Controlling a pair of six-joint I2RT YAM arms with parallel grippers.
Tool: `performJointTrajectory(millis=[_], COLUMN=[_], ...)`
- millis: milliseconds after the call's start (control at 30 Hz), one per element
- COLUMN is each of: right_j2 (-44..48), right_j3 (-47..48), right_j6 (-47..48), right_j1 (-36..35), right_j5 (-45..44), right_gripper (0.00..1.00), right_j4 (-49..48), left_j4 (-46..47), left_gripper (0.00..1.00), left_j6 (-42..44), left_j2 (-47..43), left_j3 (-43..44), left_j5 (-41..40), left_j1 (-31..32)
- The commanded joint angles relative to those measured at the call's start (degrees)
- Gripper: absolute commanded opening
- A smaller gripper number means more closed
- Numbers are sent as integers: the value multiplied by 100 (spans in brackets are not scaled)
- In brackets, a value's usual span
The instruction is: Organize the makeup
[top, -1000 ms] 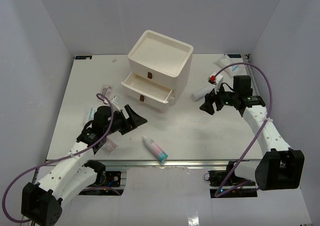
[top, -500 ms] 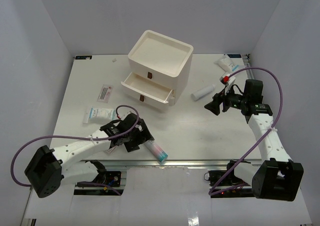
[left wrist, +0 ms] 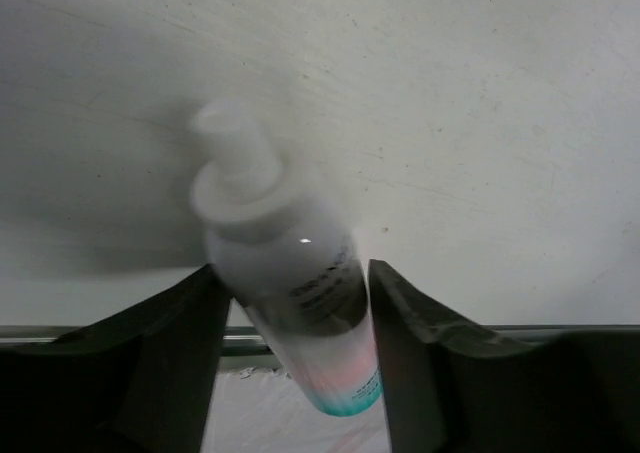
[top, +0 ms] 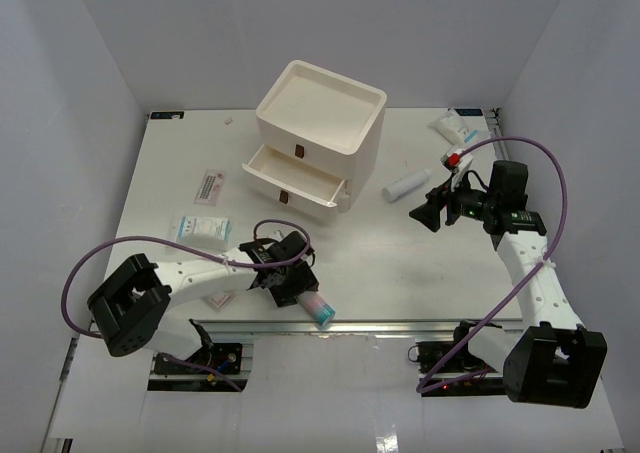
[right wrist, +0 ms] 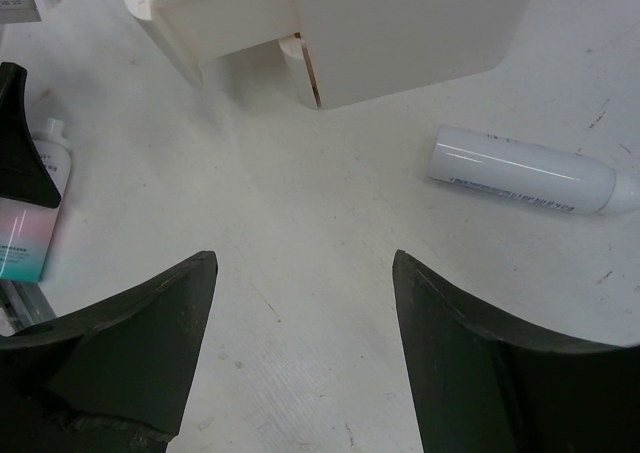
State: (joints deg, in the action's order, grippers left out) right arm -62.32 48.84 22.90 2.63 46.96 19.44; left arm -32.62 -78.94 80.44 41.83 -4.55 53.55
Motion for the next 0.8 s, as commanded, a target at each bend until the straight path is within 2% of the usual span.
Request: performJointTrajectory(millis=[0,67,167,300,400,533,633,767], right_j2=[133,143,150,150,150,159,152,150], right_j3=[-120,-130,-147,-148,-155,-164,-166,-180], right_j6=[-13,-13,-13,-13,-5,-8,-13,-6], right_j1=[44,44,44,44,44,48,55,71], right_j5=[173,202,226,226,226,212,198,198], right_gripper=[77,77,78,78,78,78,78,78], right_j4=[-186,-186,-186,-186,-186,-183,-186,-186], left_j4=[95,178,248,221,69,-233,-162,267], left_gripper=[59,41,23,6,0,0,0,0], left_j6=[-310,-290,-178,156,370,725,1024,1177], left_j2=[-165,-287,-554,-993,-1395,-1540,-1435,-1197], left_j3=[71,2,-51,88,488,1147,1594,1964], left_j5=[-134,-158,-270,-541,-995,-1432,-1258,-616], left_j1=[52,59,67,57,42,-171,-684,-1638])
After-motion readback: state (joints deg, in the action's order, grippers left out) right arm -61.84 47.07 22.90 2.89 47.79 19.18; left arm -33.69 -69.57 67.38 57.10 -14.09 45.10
